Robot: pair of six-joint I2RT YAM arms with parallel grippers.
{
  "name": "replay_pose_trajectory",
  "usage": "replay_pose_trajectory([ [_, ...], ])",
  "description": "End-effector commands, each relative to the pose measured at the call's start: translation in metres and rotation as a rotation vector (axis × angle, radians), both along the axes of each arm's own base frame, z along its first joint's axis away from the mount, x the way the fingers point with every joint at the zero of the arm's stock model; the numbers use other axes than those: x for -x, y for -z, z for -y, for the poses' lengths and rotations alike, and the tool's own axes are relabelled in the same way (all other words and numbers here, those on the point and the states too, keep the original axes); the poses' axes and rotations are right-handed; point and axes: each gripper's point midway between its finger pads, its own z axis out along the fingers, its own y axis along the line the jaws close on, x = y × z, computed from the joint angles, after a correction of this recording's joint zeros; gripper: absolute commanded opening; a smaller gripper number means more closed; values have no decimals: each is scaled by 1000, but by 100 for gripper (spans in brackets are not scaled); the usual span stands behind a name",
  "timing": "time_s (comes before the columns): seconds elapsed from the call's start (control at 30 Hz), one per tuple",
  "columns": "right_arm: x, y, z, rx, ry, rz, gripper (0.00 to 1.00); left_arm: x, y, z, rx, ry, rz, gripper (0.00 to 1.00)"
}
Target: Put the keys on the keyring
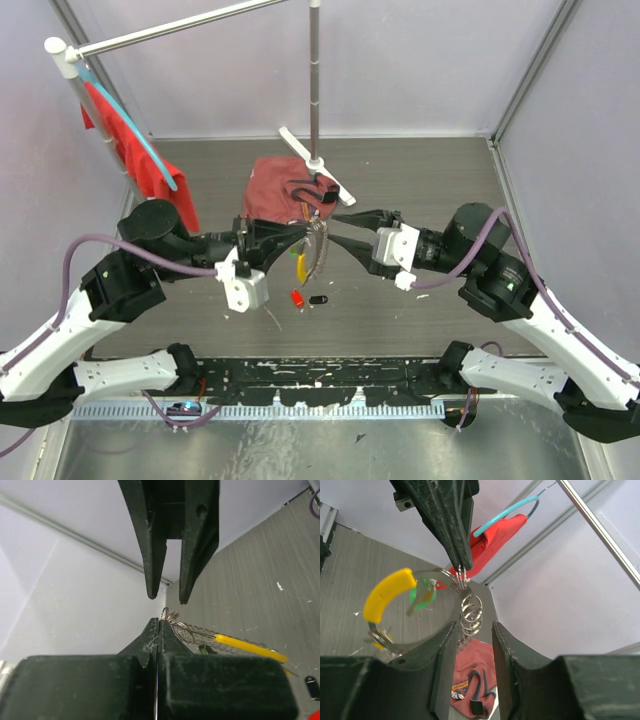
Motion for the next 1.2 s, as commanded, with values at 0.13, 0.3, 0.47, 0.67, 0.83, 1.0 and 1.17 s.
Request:
replay_pose_trajectory([
  [0.13,15,-41,-11,-123,-101,0,36,-4,-22,0,113,-47,-184,0],
  [0.3,18,-48,-14,-156,-132,-14,35,-2,-20,1,115,-40,-193,0],
  [0.47,21,-47,-17,-161,-152,-29,35,-2,-20,2,124,-36,-197,0],
  [0.67,22,-42,-22,-147,-177,-40,33,-3,-21,6,131,-30,-196,0],
  [0.83,22,-40,-24,-144,-188,-37,28,-4,-22,9,136,-24,-188,0],
  [1.0,23,-42,-24,-148,-193,-26,26,-4,-21,11,133,-17,-185,0],
  [1.17,23,-42,-24,-149,-191,-23,18,-3,-19,11,127,-14,-182,0],
])
